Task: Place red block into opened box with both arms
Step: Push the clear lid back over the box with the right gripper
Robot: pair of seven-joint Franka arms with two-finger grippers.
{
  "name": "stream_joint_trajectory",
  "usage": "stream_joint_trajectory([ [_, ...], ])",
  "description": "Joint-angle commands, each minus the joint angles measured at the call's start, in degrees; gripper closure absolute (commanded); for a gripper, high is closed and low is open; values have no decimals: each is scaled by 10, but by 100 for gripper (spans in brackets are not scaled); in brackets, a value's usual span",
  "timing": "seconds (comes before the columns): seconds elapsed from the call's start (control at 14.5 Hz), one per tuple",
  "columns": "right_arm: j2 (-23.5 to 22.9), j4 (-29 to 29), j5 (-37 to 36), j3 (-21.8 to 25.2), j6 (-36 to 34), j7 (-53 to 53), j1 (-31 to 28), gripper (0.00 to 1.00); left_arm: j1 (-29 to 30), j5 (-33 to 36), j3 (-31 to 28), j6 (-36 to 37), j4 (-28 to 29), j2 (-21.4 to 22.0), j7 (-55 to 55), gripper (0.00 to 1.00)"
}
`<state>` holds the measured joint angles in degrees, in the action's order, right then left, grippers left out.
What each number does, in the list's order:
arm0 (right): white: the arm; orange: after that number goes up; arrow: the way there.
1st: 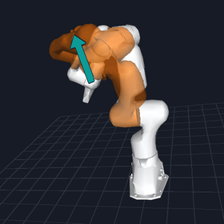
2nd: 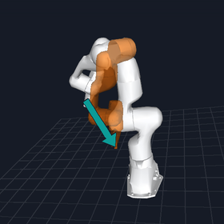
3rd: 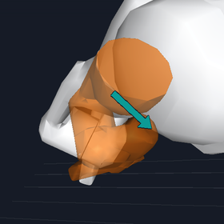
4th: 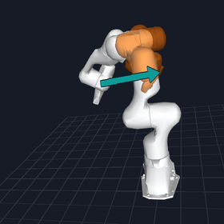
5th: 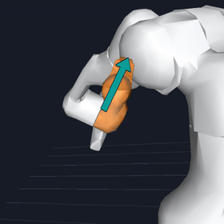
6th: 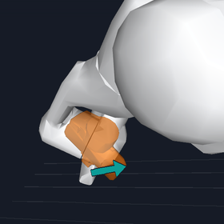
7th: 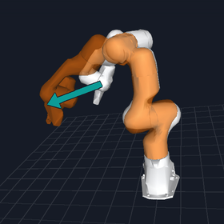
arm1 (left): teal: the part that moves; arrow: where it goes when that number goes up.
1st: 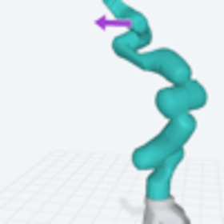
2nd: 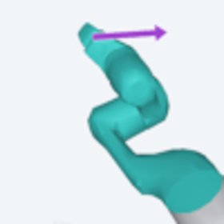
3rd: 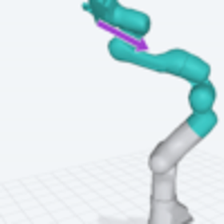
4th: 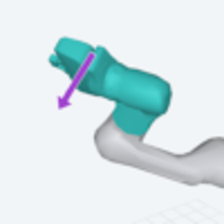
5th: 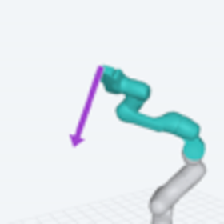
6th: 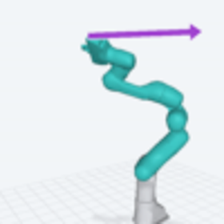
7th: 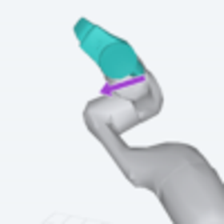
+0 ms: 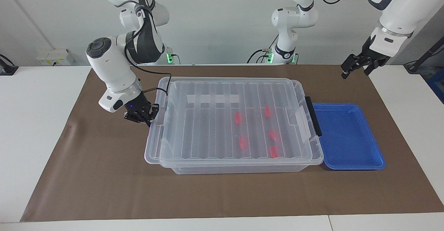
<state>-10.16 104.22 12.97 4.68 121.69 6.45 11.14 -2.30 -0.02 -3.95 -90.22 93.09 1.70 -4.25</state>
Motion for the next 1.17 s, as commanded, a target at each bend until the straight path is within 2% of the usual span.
stream_joint_trajectory([
  [0.0,6,23,38,-2,15,-7,10,100,2,-9,-3,1,8,11,4,0],
  [1.1,7,23,46,-1,11,-3,11,100,2,-8,-3,1,8,11,4,0],
])
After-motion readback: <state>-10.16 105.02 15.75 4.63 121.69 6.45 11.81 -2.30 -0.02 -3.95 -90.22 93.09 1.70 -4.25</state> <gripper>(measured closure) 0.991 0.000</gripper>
